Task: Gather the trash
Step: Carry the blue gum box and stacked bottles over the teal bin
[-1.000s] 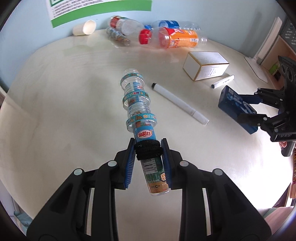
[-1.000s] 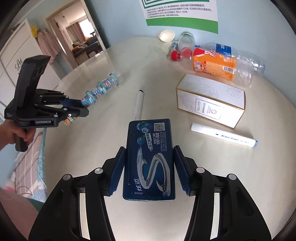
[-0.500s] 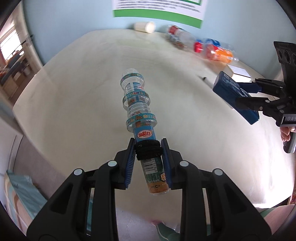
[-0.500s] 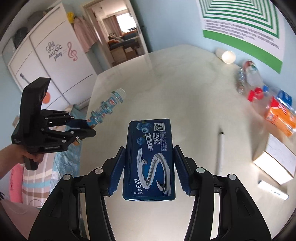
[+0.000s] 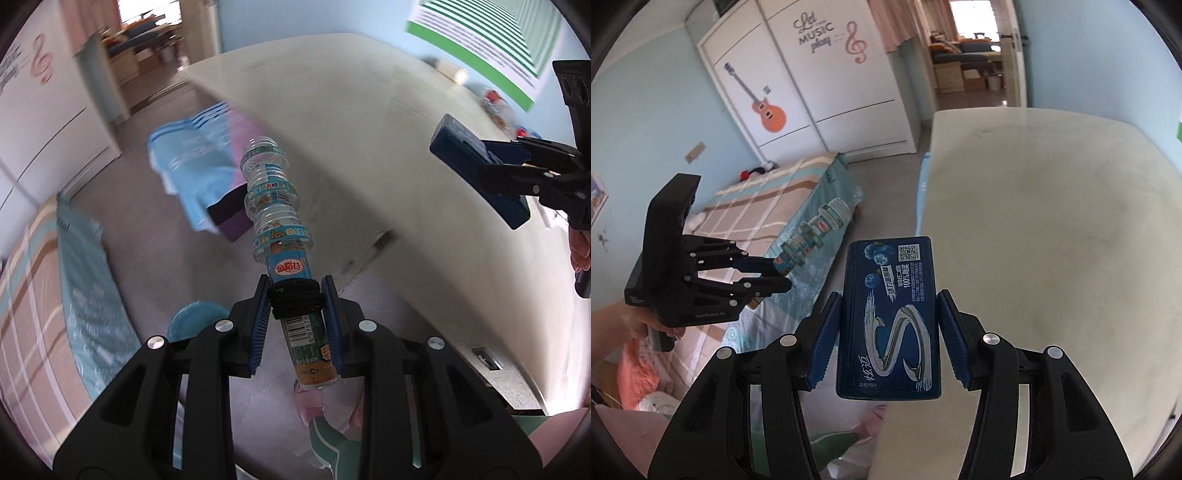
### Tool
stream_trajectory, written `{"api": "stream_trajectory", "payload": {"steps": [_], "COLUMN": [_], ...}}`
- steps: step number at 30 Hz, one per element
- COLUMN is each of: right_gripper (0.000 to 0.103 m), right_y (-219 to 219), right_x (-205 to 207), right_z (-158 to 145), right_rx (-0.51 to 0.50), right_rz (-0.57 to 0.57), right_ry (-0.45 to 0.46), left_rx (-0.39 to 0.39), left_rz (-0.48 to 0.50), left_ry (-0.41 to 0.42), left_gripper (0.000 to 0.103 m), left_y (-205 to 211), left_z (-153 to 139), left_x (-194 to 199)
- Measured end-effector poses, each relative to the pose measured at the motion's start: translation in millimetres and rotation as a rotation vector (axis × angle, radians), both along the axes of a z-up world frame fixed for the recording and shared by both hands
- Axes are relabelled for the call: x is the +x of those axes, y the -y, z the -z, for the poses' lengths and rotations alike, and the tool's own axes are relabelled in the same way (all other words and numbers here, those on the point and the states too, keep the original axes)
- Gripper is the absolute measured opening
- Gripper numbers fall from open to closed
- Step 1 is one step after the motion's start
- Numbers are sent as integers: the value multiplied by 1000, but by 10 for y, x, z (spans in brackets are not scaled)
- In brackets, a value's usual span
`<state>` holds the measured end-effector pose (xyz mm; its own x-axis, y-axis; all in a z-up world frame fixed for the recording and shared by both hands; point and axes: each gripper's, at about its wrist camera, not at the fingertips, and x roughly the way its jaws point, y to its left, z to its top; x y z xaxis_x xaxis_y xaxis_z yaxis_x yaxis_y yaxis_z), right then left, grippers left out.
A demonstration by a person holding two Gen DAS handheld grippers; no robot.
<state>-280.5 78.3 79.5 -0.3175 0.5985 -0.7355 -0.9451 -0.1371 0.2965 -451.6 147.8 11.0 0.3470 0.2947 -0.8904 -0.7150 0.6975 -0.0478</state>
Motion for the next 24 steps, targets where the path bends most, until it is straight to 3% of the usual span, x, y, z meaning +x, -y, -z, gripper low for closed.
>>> {"api": "stream_trajectory", "payload": {"steps": [8, 14, 20, 24], "right_gripper": [53, 53, 53, 53], "right_y": [-720, -1210, -1600, -1857], "right_x": [-851, -1366, -1775, -2008], "right_z": [258, 691, 1461, 2140], "right_rx": [-74, -182, -319, -411], "right_rz": [-174, -233, -222, -208], "right_ry": [-42, -88, -143, -152], "left_rx": [-85, -193, -293, -346], "left_rz": [-208, -323, -399, -427], "left_ry": [-26, -48, -54, -75], "left_gripper": [25, 25, 25, 25], "left_y": [-217, -425, -623, -752], "left_z": [425, 1004, 1680, 2155], "left_x": [-849, -1306, -1673, -1837]}}
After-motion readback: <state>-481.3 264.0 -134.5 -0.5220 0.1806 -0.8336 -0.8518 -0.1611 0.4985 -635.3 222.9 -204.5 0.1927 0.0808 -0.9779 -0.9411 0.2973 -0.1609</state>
